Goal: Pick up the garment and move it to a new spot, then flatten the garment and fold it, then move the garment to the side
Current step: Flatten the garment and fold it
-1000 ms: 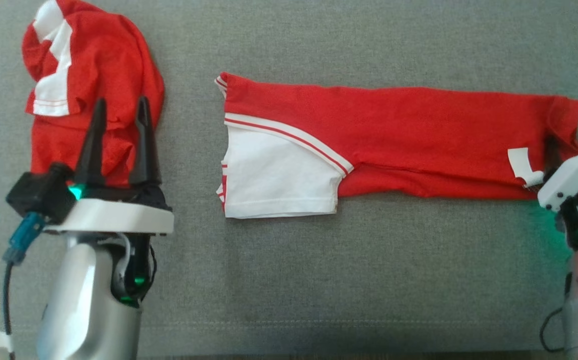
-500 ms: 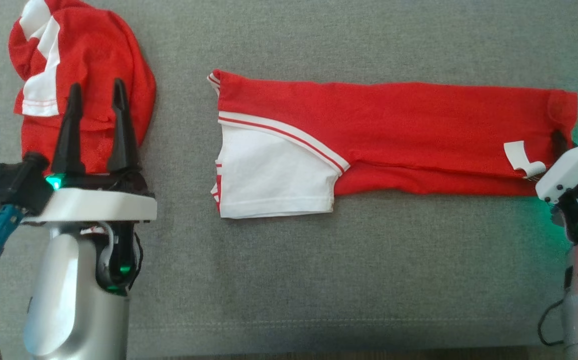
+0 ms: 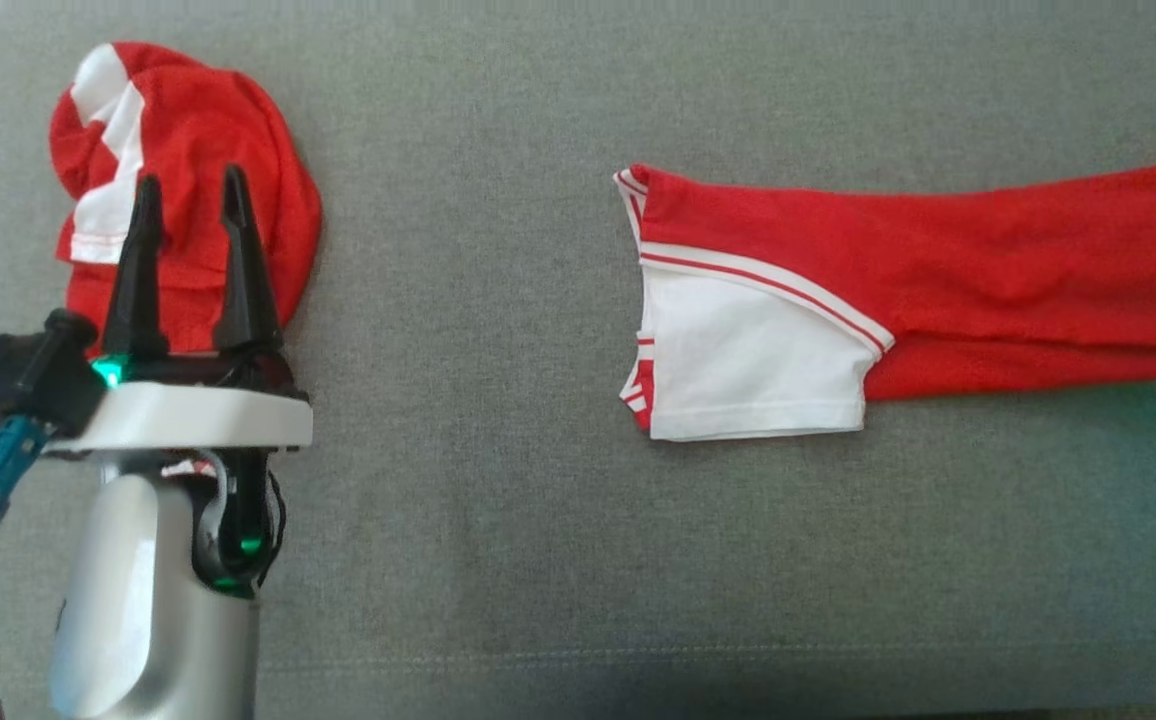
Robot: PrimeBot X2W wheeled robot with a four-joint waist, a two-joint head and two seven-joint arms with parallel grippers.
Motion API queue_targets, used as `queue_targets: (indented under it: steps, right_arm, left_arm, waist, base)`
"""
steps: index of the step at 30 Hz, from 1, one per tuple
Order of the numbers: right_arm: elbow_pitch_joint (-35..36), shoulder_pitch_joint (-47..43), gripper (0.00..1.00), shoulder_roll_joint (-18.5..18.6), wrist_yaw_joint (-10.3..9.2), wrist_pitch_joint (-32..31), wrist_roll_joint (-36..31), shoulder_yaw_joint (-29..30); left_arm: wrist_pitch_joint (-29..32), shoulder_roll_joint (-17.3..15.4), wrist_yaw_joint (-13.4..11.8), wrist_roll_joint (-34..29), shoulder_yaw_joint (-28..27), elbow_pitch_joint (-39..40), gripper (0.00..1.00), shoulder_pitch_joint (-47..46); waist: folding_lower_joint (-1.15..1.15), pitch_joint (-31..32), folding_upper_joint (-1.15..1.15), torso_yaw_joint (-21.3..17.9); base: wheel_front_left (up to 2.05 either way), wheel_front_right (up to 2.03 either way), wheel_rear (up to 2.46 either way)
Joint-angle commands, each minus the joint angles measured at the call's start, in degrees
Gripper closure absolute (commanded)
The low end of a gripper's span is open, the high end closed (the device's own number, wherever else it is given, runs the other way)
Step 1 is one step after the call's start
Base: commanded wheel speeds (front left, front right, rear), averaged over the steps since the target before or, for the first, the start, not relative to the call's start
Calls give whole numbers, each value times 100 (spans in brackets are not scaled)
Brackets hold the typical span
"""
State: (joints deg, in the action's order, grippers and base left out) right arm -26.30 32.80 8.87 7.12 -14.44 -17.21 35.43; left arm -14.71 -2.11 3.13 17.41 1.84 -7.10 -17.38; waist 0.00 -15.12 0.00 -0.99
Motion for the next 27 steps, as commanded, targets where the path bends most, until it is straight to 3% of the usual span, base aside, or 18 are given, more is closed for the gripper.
queue_targets:
  steps: [1, 6, 13, 21, 27]
  right_arm:
    - [204, 180, 100, -43, 36, 45, -5, -147]
    - [253, 233, 100, -332, 36, -120, 247, -442]
    - [635, 175, 100, -586, 36, -764, 1286, -1248]
    - [719, -194, 100, -598, 36, -1187, 3652, -2581]
    - [-125, -267, 100, -598, 36, -543, 5158, -3530]
  left_arm:
    - [-29, -77, -29, 64, -133, 190, 0, -6]
    - [-29, -77, -85, 134, -93, 154, 0, 150]
    - [-29, -77, -174, 230, -23, 146, 0, 400]
    - [-29, -76, -251, 300, 15, 180, 0, 680]
    - [-29, -76, -265, 313, 57, 209, 0, 775]
  waist:
    - [0, 84, 0, -3]
    - [0, 345, 0, -32]
    - [0, 767, 0, -48]
    - [0, 1030, 0, -40]
    - [0, 1002, 0, 9]
  base:
    - [0, 0, 0]
    - [0, 0, 0]
    - [0, 0, 0]
    - [0, 0, 0]
    - [0, 0, 0]
